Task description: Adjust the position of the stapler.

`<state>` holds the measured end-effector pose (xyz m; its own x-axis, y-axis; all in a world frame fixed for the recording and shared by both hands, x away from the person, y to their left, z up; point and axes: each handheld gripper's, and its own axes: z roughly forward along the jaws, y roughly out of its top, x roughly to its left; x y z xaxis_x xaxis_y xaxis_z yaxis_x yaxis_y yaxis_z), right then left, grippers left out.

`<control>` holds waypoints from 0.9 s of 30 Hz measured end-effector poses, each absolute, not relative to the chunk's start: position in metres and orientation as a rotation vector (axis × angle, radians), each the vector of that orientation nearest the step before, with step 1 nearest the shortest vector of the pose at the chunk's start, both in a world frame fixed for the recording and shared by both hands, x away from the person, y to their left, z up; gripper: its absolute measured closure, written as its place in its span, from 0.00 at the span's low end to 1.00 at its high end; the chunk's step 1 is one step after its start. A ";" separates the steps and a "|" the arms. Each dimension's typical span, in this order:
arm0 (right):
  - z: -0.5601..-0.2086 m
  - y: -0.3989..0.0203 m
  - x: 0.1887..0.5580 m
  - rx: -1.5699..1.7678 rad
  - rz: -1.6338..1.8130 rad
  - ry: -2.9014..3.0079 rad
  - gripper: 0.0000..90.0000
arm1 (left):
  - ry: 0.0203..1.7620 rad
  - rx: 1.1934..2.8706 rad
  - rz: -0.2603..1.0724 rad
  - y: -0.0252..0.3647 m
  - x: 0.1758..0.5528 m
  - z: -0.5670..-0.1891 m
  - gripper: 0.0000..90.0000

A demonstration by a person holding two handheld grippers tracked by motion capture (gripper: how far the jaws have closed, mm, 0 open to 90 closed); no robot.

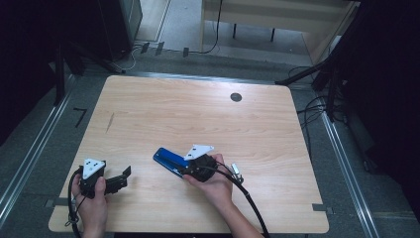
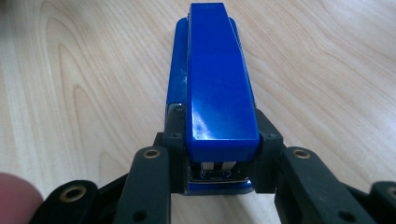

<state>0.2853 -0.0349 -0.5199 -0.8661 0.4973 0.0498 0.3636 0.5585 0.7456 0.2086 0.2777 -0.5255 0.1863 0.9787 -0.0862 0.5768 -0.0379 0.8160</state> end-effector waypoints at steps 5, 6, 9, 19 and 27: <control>-0.519 -0.038 0.276 0.749 1.189 2.629 0.75 | 1.468 1.770 0.716 0.269 0.208 -0.526 0.09; -0.519 -0.039 0.275 0.751 1.190 2.628 0.75 | 1.467 1.768 0.703 0.267 0.208 -0.525 0.09; -0.519 -0.042 0.270 0.758 1.192 2.630 0.75 | 1.446 1.768 0.686 0.260 0.208 -0.523 0.09; -0.519 -0.052 0.251 0.799 1.164 2.607 0.75 | 1.331 1.817 0.558 0.226 0.206 -0.522 0.09; -0.521 -0.062 0.236 0.796 1.188 2.576 0.74 | 1.218 1.878 0.563 0.190 0.201 -0.524 0.17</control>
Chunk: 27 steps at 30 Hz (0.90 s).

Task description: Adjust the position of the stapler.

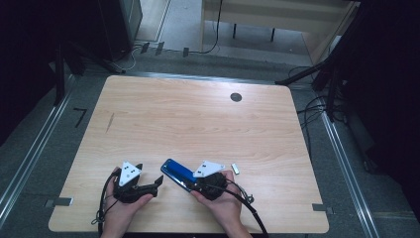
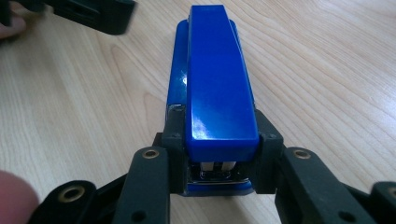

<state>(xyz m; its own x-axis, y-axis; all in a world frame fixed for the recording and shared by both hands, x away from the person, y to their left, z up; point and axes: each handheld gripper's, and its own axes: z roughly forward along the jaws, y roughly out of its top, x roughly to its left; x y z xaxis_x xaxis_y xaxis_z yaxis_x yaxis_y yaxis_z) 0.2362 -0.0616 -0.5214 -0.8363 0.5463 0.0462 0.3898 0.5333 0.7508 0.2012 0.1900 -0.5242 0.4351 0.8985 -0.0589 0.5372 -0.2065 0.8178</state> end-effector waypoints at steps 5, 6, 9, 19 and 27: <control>-0.516 -0.073 0.233 0.811 1.287 2.538 0.55 | 1.186 1.887 0.558 0.175 0.197 -0.527 0.34; -0.514 -0.076 0.231 0.814 1.306 2.529 0.56 | 1.177 1.893 0.556 0.172 0.197 -0.528 0.38; -0.510 -0.085 0.225 0.809 1.370 2.505 0.65 | 1.160 1.904 0.533 0.168 0.196 -0.528 0.52; -0.512 -0.105 0.210 0.802 1.431 2.494 0.87 | 1.112 1.920 0.434 0.157 0.202 -0.530 0.94; -0.521 -0.101 0.209 0.825 1.402 2.476 0.84 | 1.122 1.973 0.418 0.146 0.205 -0.532 1.00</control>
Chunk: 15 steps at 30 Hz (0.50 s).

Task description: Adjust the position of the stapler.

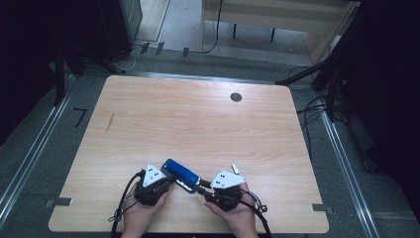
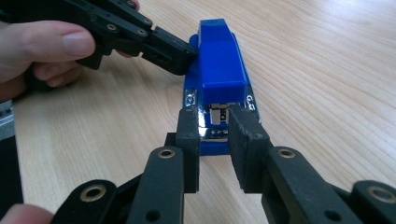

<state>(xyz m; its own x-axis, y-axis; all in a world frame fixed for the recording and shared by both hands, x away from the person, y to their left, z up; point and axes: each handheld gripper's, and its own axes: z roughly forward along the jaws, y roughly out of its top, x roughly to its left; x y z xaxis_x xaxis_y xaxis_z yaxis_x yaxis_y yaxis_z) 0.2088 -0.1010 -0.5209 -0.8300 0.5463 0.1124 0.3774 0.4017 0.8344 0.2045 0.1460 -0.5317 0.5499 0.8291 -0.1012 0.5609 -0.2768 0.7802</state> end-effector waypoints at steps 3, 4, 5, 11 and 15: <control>-0.524 -0.100 0.210 0.848 1.398 2.493 0.86 | 1.121 1.967 0.407 0.145 0.206 -0.532 1.00; -0.525 -0.100 0.210 0.855 1.398 2.491 0.87 | 1.122 1.964 0.400 0.144 0.206 -0.532 1.00; -0.525 -0.101 0.210 0.858 1.395 2.486 0.88 | 1.120 1.966 0.400 0.143 0.206 -0.532 1.00; -0.520 -0.103 0.209 0.847 1.396 2.447 0.99 | 1.095 1.982 0.396 0.143 0.205 -0.532 1.00; -0.518 -0.101 0.208 0.856 1.414 2.429 1.00 | 1.077 1.994 0.404 0.142 0.204 -0.532 1.00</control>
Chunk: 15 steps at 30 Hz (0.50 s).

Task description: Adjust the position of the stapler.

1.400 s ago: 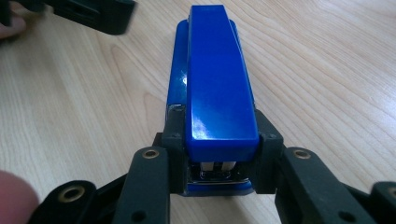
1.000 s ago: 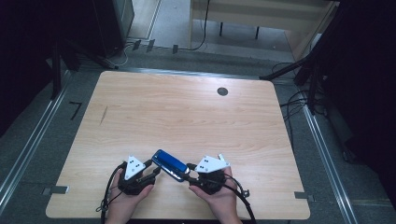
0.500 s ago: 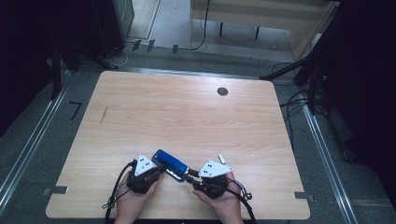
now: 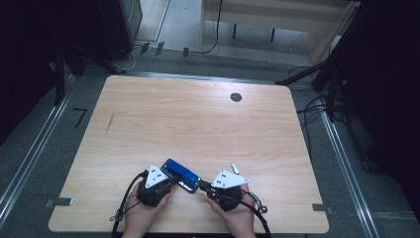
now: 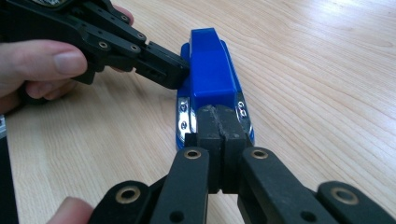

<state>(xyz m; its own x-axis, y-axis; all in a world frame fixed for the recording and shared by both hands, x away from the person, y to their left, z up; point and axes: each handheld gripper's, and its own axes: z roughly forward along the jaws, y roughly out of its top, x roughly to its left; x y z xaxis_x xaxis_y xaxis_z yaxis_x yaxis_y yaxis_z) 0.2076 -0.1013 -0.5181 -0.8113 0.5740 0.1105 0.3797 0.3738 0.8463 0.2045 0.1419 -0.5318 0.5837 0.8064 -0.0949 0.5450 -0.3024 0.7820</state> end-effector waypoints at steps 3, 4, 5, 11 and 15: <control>-0.517 -0.098 0.208 0.845 1.396 2.445 1.00 | 1.074 1.994 0.407 0.142 0.205 -0.532 1.00; -0.517 -0.097 0.208 0.837 1.387 2.449 1.00 | 1.072 1.996 0.411 0.141 0.205 -0.532 1.00; -0.517 -0.097 0.208 0.831 1.372 2.451 1.00 | 1.072 1.995 0.409 0.141 0.205 -0.532 1.00; -0.521 -0.100 0.212 0.888 1.366 2.448 1.00 | 1.074 1.994 0.392 0.141 0.207 -0.532 1.00; -0.525 -0.097 0.212 0.877 1.320 2.478 1.00 | 1.071 1.995 0.399 0.141 0.207 -0.532 1.00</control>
<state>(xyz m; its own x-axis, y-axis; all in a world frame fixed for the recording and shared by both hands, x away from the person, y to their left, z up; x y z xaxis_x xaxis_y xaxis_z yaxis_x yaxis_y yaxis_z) 0.2120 -0.0971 -0.5252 -0.8041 0.5863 0.0981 0.4085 0.4251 0.8077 0.2066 0.1407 -0.5318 0.5884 0.8028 -0.0965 0.5438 -0.3046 0.7820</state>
